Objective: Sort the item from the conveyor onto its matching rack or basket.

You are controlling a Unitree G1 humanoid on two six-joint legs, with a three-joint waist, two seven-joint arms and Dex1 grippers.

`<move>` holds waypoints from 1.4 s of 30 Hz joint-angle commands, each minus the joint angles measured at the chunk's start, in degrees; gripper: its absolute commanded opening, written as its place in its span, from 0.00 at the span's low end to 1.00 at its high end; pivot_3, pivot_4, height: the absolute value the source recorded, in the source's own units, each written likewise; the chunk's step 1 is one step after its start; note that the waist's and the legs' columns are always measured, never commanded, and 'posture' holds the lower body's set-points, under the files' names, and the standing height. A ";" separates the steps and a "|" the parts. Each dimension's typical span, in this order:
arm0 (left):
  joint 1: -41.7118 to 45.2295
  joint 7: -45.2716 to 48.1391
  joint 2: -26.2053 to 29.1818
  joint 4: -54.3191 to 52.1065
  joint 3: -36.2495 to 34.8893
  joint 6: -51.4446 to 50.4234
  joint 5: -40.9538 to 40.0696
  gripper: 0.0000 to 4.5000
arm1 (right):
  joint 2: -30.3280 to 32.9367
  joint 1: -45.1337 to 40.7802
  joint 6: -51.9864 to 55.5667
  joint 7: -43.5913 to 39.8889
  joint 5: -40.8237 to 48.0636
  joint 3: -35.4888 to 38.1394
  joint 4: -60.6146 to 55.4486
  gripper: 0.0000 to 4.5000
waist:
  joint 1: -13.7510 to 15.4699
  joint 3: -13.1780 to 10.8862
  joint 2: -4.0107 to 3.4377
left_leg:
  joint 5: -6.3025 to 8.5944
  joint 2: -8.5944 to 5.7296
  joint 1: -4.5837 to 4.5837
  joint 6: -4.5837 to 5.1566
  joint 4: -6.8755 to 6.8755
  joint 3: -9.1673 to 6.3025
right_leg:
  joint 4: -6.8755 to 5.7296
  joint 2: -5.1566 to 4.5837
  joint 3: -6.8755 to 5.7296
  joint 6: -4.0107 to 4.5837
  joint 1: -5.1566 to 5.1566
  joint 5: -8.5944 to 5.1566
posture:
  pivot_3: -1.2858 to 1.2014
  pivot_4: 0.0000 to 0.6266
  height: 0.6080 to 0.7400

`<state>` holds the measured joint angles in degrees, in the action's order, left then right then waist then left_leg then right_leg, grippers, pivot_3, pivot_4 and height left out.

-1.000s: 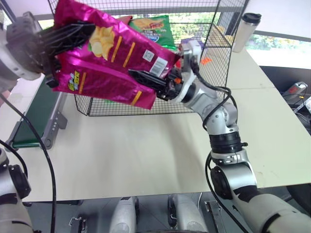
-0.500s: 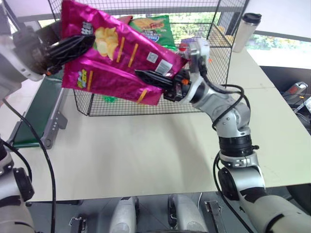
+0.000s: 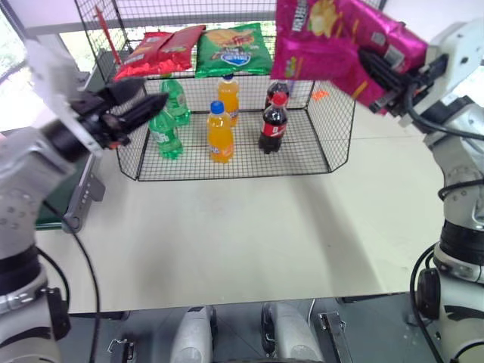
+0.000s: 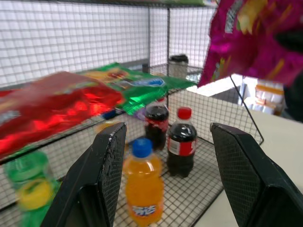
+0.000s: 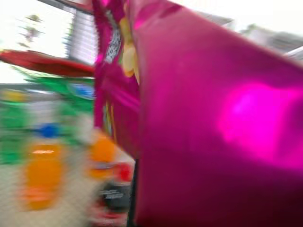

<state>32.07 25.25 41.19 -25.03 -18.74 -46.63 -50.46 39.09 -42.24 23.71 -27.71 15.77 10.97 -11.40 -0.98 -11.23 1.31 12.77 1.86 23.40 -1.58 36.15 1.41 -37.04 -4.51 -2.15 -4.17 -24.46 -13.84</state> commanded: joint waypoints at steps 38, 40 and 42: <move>-8.71 -10.49 -11.14 -9.65 6.07 5.10 7.08 0.67 | -12.36 -34.47 -13.73 -0.68 -28.51 -18.33 48.73 0.99 | 0.14 -0.01 0.00 | -0.01 -0.04 0.11 0.03 0.00 -0.01 | 0.02 0.01 0.09 -0.07 -0.08 0.00 | 0.52 0.24 1.00; -8.75 -10.37 -11.23 -9.53 6.09 5.17 7.21 0.67 | -11.91 -33.16 -10.17 -4.84 -24.56 -16.00 45.21 0.99 | 0.19 -0.01 0.00 | -0.01 -0.03 0.11 0.03 -0.01 -0.01 | 0.02 0.01 0.09 -0.07 -0.08 0.00 | 0.52 0.24 1.00; -8.87 -10.21 -11.30 -9.44 6.00 5.23 7.36 0.67 | -11.35 -31.80 -7.15 -8.05 -22.12 -14.91 42.45 0.99 | 0.23 -0.01 0.00 | 0.00 -0.03 0.12 0.03 0.00 -0.01 | 0.02 0.01 0.08 -0.08 -0.08 0.00 | 0.52 0.24 1.00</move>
<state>22.95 14.75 29.84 -33.48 -12.22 -43.02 -43.43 26.38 -73.57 14.40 -33.08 -9.34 -6.14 35.29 -0.76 -11.24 1.31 12.77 1.82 23.51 -1.55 36.16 1.40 -37.02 -4.49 -2.07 -4.25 -24.54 -13.83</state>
